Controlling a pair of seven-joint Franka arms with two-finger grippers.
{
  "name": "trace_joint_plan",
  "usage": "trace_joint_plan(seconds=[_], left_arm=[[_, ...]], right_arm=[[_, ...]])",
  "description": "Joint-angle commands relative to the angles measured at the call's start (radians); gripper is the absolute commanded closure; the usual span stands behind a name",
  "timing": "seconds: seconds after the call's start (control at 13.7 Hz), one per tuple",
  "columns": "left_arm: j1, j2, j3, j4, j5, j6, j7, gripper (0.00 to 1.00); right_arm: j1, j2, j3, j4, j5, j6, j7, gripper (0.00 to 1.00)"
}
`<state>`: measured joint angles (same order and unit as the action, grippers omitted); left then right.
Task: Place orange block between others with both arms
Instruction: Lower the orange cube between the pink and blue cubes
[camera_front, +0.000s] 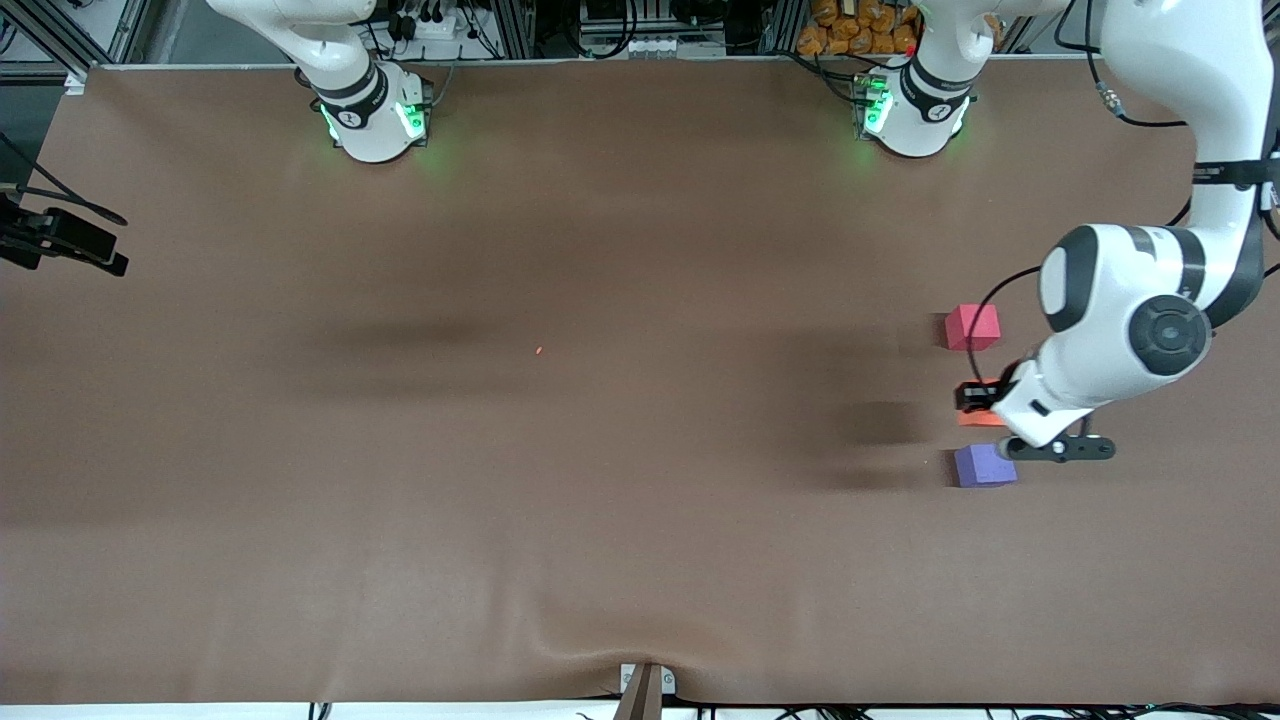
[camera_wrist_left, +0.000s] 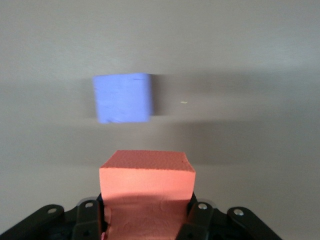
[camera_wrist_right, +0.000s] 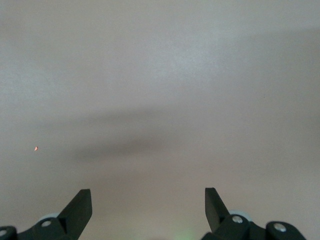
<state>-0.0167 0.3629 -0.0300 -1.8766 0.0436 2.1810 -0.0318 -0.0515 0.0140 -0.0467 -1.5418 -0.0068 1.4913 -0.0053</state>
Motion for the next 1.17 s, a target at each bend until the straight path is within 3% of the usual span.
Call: trace_joint_plan(seconds=[0.0,0.15,0.66,1.09], left_arm=[[0.057,-0.041,-0.028,-0.162,0.007,0.158,0.065,0.89],[0.067,-0.021,-0.028,-0.212,0.007,0.259,0.079,0.89],[0.080,0.079,-0.028,-0.226,0.004,0.399,0.084,0.89],[0.093,0.097,-0.028,-0.225,0.004,0.422,0.081,0.87]], right_arm=[[0.012,-0.017,-0.007,-0.015,0.008,-0.002,0.007,0.00],[0.012,-0.017,-0.007,-0.015,0.008,0.000,0.007,0.00],[0.012,-0.017,-0.007,-0.015,0.008,0.000,0.007,0.00],[0.012,-0.017,-0.007,-0.015,0.008,0.000,0.007,0.00]])
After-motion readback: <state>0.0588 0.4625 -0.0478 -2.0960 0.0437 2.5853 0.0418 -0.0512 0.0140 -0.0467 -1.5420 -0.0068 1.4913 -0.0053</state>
